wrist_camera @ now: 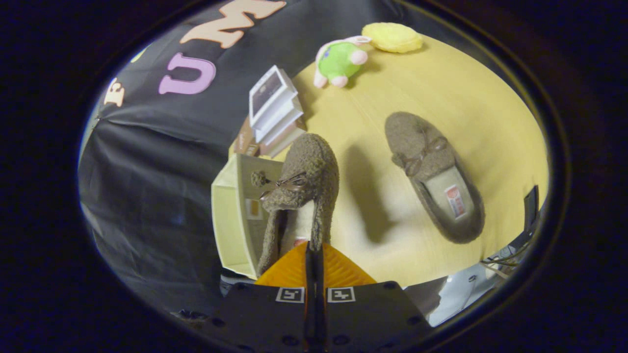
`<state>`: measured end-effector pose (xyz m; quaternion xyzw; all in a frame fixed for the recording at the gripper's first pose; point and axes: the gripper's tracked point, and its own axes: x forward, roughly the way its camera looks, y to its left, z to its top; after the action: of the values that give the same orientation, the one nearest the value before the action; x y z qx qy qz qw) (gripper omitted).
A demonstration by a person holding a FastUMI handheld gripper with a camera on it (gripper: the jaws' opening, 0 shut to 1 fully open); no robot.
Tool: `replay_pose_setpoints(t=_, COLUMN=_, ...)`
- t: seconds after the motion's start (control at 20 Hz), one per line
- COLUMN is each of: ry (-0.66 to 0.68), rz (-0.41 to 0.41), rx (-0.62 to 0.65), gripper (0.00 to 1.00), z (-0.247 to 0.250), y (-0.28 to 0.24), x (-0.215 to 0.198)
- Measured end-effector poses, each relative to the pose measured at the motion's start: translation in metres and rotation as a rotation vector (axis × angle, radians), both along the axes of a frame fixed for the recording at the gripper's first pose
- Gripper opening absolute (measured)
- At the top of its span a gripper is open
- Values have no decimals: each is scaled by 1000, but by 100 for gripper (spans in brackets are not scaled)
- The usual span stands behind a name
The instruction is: Open the storage box then place both shoes into the box .Put the left shoe in first, then the right shoe, with the right side of both shoes facing outward in a uniform manner.
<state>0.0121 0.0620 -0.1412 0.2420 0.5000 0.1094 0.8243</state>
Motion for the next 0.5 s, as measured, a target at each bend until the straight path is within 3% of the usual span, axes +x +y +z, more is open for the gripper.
replay_pose_setpoints(t=0.3, ry=-40, rz=83, rx=158, gripper=3, z=77, y=77, x=5)
replay_pose_setpoints(t=0.5, ry=-30, rz=134, rx=179, gripper=3, z=78, y=133, x=13)
